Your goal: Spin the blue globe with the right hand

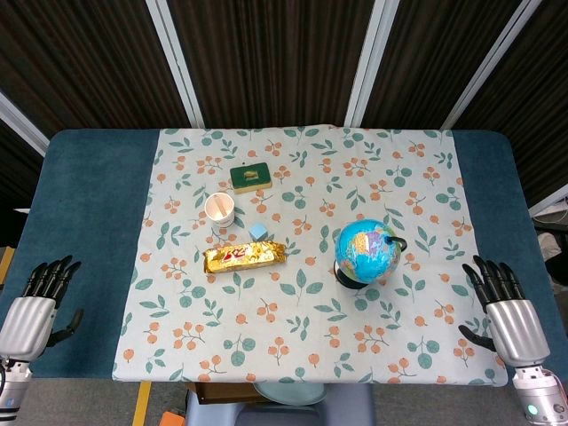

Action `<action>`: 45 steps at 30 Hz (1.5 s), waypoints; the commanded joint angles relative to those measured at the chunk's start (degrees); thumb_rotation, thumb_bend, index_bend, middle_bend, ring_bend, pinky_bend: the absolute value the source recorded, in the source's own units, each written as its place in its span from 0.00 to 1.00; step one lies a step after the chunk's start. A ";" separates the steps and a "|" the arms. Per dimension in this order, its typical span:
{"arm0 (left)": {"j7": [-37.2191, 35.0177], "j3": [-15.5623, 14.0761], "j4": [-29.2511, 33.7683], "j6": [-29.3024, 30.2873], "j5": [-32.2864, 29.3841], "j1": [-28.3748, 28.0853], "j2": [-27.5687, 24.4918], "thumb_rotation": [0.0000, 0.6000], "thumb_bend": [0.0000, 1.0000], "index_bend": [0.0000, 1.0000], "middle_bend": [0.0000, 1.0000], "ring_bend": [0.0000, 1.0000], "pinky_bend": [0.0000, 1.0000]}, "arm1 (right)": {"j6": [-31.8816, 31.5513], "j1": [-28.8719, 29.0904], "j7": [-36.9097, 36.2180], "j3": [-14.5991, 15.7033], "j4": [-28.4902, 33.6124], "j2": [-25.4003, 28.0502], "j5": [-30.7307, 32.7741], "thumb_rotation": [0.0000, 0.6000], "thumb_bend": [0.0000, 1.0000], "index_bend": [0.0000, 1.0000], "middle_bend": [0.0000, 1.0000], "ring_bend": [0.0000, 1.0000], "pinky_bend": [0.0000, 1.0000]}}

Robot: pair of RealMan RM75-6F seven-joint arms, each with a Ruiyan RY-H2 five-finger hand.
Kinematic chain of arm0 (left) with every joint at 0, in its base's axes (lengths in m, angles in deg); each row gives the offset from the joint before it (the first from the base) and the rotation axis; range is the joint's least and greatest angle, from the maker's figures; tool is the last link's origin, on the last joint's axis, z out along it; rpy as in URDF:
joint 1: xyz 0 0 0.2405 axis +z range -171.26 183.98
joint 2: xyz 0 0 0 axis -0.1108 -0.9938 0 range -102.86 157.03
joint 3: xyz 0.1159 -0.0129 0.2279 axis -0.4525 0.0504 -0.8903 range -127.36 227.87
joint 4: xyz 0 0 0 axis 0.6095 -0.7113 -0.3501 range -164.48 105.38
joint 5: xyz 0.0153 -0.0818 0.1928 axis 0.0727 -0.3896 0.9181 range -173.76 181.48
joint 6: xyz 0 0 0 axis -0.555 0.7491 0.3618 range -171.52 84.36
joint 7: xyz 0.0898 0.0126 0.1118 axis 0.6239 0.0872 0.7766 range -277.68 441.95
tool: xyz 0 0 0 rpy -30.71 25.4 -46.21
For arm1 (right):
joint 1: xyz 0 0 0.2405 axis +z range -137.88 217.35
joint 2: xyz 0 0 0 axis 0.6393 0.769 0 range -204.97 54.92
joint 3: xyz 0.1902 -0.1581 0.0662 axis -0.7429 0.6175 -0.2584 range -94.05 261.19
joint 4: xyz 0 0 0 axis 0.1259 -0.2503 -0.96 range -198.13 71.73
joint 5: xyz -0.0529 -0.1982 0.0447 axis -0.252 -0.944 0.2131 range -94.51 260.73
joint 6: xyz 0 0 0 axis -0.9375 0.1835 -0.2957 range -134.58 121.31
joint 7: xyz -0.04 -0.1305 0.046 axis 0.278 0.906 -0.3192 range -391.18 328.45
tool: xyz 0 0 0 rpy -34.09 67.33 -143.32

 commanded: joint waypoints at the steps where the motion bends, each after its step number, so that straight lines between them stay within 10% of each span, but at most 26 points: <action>1: 0.65 -0.24 0.17 -0.54 -0.45 0.00 -0.07 1.00 0.43 0.03 0.00 0.00 0.04 | 0.26 0.30 -0.16 -0.15 -0.24 -0.53 -0.14 1.00 0.12 0.00 0.00 0.00 0.00; 17: -0.64 -1.01 1.11 -2.44 -0.47 -0.56 -0.98 1.00 0.43 0.03 0.00 0.00 0.04 | 5.45 10.63 -3.00 -4.70 9.32 -6.54 -7.80 1.00 0.12 0.00 0.00 0.00 0.00; 24: -1.32 -0.98 1.02 -2.88 -0.67 -0.84 -1.64 1.00 0.43 0.02 0.00 0.00 0.04 | 8.69 15.38 7.58 -10.48 9.88 -12.98 -3.70 1.00 0.12 0.00 0.00 0.00 0.00; 45: -0.34 -1.23 1.20 -5.39 -2.29 -1.56 -1.44 1.00 0.43 0.01 0.00 0.00 0.04 | 11.80 19.38 13.00 -13.96 9.11 -15.56 6.85 1.00 0.12 0.00 0.00 0.00 0.00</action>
